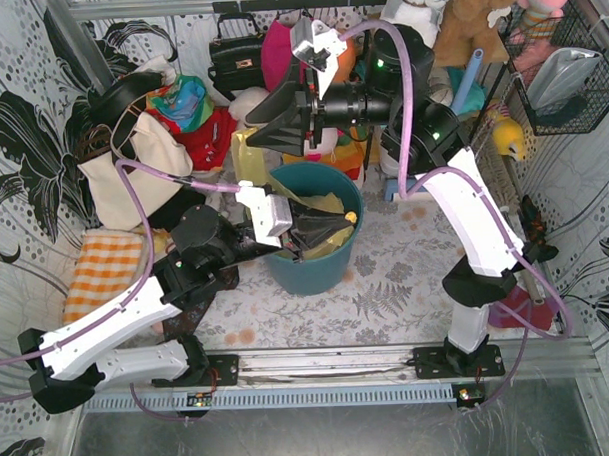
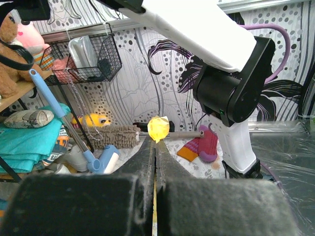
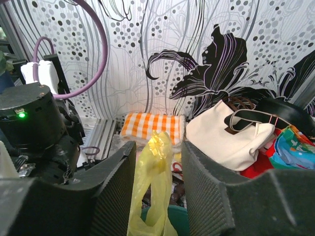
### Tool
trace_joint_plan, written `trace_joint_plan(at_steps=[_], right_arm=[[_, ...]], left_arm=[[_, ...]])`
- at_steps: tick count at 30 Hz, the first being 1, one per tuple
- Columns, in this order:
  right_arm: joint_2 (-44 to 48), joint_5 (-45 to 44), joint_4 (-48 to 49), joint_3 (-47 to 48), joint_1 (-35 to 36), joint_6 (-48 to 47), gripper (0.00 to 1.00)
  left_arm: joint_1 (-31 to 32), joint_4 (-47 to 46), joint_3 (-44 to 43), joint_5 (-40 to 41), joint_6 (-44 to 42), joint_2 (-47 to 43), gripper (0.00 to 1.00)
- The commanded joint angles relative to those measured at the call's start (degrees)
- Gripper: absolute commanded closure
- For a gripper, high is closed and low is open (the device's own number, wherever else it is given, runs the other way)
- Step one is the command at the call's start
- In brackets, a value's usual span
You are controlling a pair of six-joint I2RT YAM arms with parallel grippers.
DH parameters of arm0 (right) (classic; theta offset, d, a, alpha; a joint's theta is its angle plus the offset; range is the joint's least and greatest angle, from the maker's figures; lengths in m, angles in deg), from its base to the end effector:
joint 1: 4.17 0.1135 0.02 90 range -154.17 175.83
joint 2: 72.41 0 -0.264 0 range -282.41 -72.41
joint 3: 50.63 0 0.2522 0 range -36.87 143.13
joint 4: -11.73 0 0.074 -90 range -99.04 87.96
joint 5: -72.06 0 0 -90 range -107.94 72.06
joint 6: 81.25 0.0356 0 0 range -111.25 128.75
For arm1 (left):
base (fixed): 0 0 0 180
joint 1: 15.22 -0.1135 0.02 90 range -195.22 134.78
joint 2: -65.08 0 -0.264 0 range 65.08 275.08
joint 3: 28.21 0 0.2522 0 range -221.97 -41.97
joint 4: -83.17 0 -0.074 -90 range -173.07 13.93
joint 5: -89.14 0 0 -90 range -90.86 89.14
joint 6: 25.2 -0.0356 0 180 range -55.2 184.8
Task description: Tie the trash bag
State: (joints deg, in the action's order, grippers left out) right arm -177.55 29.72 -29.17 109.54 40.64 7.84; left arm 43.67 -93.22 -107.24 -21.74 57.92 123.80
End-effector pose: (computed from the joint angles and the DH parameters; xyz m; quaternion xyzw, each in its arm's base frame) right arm 0.2145 0.2502 0.5989 -0.5121 0.3944 0.5001 0.5763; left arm 0.1039 -0.1968 0.4575 0.4408 0.4140 -0.4432 0.6617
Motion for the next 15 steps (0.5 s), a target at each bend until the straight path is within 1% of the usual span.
trace_joint_plan(at_steps=[1, 4, 7, 8, 10, 11, 13, 15], right_arm=[[-1.28, 3.34, 3.31, 0.93, -0.73, 0.91, 0.60], [-1.46, 3.94, 3.96, 0.08, -0.78, 1.33, 0.61], [-1.85, 4.37, 4.68, 0.09, -0.78, 2.15, 0.69], [-1.90, 4.31, 4.64, 0.18, -0.78, 2.27, 0.75], [-1.78, 3.41, 4.79, -0.09, -0.78, 2.69, 0.96], [-1.38, 2.47, 4.98, -0.64, -0.78, 3.01, 1.00], [0.14, 0.43, 5.81, -3.24, -0.79, 3.32, 1.00], [2.93, -2.95, 7.70, -7.96, -0.80, 4.23, 1.00]], left_arm=[[0.28, -1.45, -1.88, -0.53, 0.68, -0.08, 1.00], [0.26, -1.39, -1.87, -0.14, 0.72, -0.26, 1.00], [0.27, -1.19, -2.06, 0.20, 0.51, -0.40, 1.00], [0.30, -1.19, -2.05, 0.37, 0.44, -0.43, 1.00], [0.26, -1.11, -2.11, 1.02, 0.37, -0.51, 1.00], [0.26, -1.03, -2.20, 1.77, 0.30, -0.52, 1.00], [0.30, -0.64, -2.47, 4.06, 0.24, -0.73, 1.00], [0.33, -0.93, -1.90, 6.16, -0.05, -1.38, 1.00]])
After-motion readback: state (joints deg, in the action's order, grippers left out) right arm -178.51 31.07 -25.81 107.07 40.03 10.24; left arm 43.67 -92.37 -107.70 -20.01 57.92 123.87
